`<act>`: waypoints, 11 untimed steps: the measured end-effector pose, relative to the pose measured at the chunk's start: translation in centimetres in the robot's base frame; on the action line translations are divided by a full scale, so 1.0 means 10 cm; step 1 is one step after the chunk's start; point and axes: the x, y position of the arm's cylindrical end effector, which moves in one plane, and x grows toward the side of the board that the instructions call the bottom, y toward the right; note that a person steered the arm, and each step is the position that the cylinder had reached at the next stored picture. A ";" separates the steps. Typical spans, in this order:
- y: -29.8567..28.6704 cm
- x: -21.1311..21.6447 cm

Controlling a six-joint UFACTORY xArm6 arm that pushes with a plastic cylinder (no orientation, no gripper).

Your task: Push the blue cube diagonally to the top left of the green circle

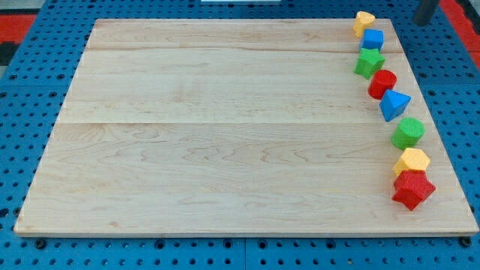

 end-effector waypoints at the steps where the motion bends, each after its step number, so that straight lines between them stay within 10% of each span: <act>1: -0.51 0.00; 2: -1.16 0.00; 6: -0.36 0.66; 11: -2.46 0.99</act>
